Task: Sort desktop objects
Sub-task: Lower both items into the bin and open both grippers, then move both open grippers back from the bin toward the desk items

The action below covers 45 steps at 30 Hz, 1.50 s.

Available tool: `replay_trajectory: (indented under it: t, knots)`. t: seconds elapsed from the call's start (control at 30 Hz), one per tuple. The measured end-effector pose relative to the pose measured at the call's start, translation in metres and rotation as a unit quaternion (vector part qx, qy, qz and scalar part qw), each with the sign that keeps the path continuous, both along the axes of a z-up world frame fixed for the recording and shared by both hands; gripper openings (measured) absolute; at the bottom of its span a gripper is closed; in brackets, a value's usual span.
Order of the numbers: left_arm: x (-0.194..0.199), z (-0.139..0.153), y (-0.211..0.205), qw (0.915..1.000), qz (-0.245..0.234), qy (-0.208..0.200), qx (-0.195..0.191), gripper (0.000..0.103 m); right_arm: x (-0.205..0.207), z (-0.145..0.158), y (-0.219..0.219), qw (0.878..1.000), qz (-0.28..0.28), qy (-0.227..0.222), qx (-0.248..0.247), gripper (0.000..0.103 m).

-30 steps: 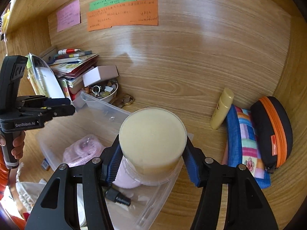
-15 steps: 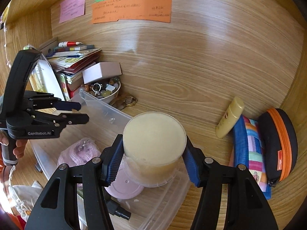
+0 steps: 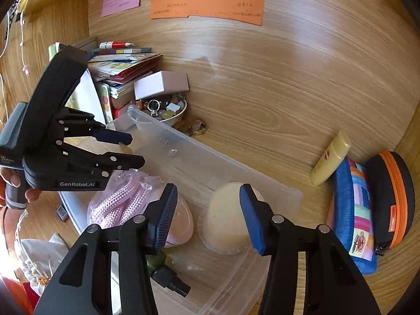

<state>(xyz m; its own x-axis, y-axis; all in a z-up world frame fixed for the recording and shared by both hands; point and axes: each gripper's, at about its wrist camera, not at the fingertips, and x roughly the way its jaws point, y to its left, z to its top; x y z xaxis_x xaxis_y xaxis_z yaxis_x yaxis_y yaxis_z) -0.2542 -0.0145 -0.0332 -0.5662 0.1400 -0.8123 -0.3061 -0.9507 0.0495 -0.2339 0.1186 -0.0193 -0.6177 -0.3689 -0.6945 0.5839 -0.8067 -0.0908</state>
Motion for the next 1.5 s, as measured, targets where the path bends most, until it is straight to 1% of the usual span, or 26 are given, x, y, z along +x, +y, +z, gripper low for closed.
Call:
replay_trajectory:
  t: [0.07,0.13,0.17,0.2,0.23,0.3,0.37,0.47,0.53,0.67,0.73,0.77,0.8,0.9,1.1,1.3,1.4,1.5]
  knots:
    - [0.000,0.001,0.001,1.0000,-0.001,0.003,0.002,0.041,0.003,-0.001,0.000,1.000,-0.001,0.001,0.001,0.046]
    - [-0.001,0.000,0.005,1.0000,-0.003,0.008,-0.001,0.046,0.004,0.000,0.000,1.000,-0.002,0.004,0.003,0.047]
    - [-0.001,0.000,0.006,0.9999,-0.002,0.011,-0.003,0.052,0.006,0.000,0.000,1.000,-0.003,0.006,0.003,0.048]
    - [0.000,0.000,0.007,0.9999,0.000,0.015,-0.007,0.058,0.007,0.001,0.001,1.000,-0.003,0.007,0.003,0.053]
    - [0.000,0.001,0.008,0.9998,0.000,0.018,-0.008,0.060,0.010,0.002,0.001,1.000,-0.002,0.009,0.000,0.059]
    - [0.001,0.004,0.008,0.9998,0.000,0.019,-0.002,0.062,0.013,0.004,0.003,1.000,-0.002,0.016,-0.002,0.064]
    - [0.002,0.008,0.008,0.9997,0.001,0.022,0.001,0.063,0.015,0.008,0.004,1.000,-0.003,0.023,-0.003,0.064]
    - [0.009,0.018,0.008,0.9993,0.001,0.038,0.004,0.070,0.019,0.011,0.004,1.000,-0.004,0.027,-0.004,0.067]
    - [0.017,0.025,0.008,0.9987,-0.003,0.051,0.005,0.072,0.023,0.014,0.005,0.999,-0.007,0.031,-0.004,0.073]
    - [0.032,0.038,0.013,0.9969,-0.012,0.077,0.000,0.075,0.032,0.020,0.007,0.999,-0.009,0.040,-0.007,0.080]
    - [0.041,0.045,0.015,0.9956,-0.011,0.093,-0.003,0.083,0.039,0.025,0.008,0.999,-0.008,0.045,-0.009,0.083]
    - [0.046,0.049,0.014,0.9949,-0.010,0.101,-0.005,0.089,0.041,0.026,0.009,0.999,-0.008,0.047,-0.010,0.083]
    - [0.051,0.052,0.011,0.9942,-0.009,0.107,-0.007,0.092,0.044,0.027,0.009,0.999,-0.008,0.049,-0.011,0.083]
    - [0.060,0.057,0.008,0.9925,0.000,0.121,-0.015,0.093,0.053,0.032,0.010,0.998,-0.007,0.053,-0.013,0.084]
    - [0.082,0.070,-0.005,0.9894,0.023,0.142,-0.018,0.096,0.069,0.037,0.019,0.998,-0.017,0.059,-0.021,0.087]
    - [0.108,0.084,-0.022,0.9843,0.043,0.171,-0.009,0.100,0.085,0.042,0.032,0.997,-0.025,0.064,-0.037,0.088]
    - [0.120,0.081,-0.031,0.9815,0.049,0.184,-0.019,0.100,0.095,0.043,0.037,0.997,-0.020,0.068,-0.041,0.089]
    - [0.126,0.073,-0.041,0.9823,0.060,0.176,-0.023,0.100,0.105,0.042,0.041,0.997,-0.021,0.070,-0.039,0.089]
